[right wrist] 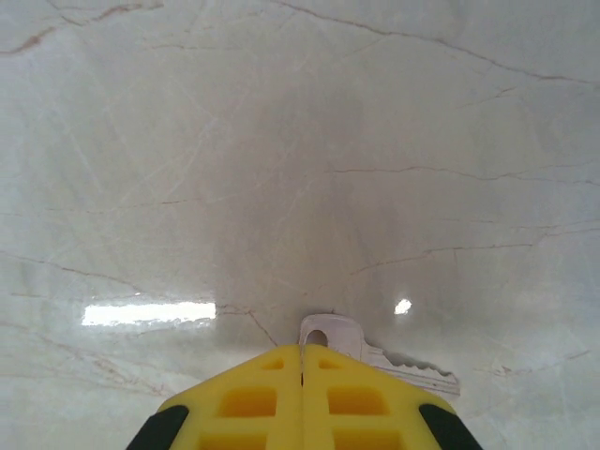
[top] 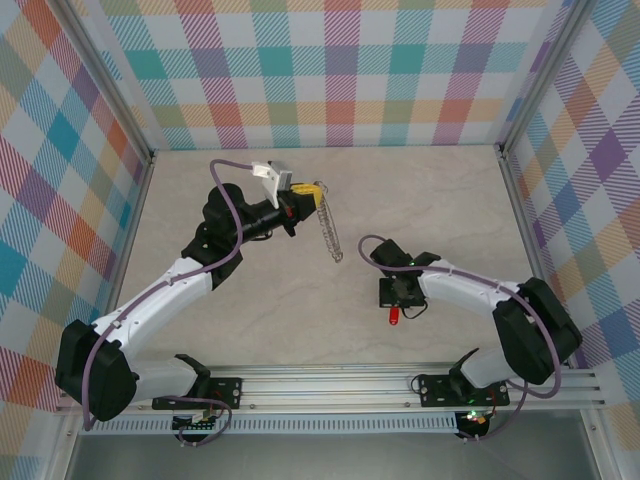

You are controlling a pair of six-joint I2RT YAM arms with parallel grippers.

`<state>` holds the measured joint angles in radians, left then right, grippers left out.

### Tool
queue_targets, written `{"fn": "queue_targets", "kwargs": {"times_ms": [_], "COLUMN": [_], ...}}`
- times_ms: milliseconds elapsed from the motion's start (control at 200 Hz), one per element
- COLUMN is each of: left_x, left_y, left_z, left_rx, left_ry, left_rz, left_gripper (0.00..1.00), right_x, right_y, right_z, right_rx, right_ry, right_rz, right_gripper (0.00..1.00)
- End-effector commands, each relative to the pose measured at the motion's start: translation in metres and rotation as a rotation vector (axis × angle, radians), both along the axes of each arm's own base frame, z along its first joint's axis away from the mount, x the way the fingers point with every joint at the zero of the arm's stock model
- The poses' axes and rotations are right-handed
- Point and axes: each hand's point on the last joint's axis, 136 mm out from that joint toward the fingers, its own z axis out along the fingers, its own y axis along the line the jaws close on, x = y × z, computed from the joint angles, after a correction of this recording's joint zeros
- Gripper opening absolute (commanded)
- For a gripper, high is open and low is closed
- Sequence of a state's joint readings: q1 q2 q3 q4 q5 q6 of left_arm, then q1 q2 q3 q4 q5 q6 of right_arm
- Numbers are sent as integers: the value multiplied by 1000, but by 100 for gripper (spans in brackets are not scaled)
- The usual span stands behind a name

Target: Put the keys on the keyring

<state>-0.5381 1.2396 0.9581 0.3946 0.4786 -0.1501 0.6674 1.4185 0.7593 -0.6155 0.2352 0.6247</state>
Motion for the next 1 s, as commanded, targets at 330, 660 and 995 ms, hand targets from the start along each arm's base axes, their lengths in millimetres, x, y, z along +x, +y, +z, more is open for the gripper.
{"fn": "queue_targets", "kwargs": {"times_ms": [330, 660, 995], "left_x": [-3, -16, -26], "left_y": [3, -4, -18], "left_z": [24, 29, 31], "left_rx": [-54, -23, 17], "left_ry": [-60, -64, -56], "left_rz": [-18, -103, -222], "left_gripper": [0, 0, 0], "right_x": [20, 72, 95], "right_y": [19, 46, 45], "right_z": [70, 175, 258], "right_rx": [123, 528, 798], "right_ry": [-167, -450, -718], "right_rz": [92, 235, 374], "right_gripper": [0, 0, 0]}}
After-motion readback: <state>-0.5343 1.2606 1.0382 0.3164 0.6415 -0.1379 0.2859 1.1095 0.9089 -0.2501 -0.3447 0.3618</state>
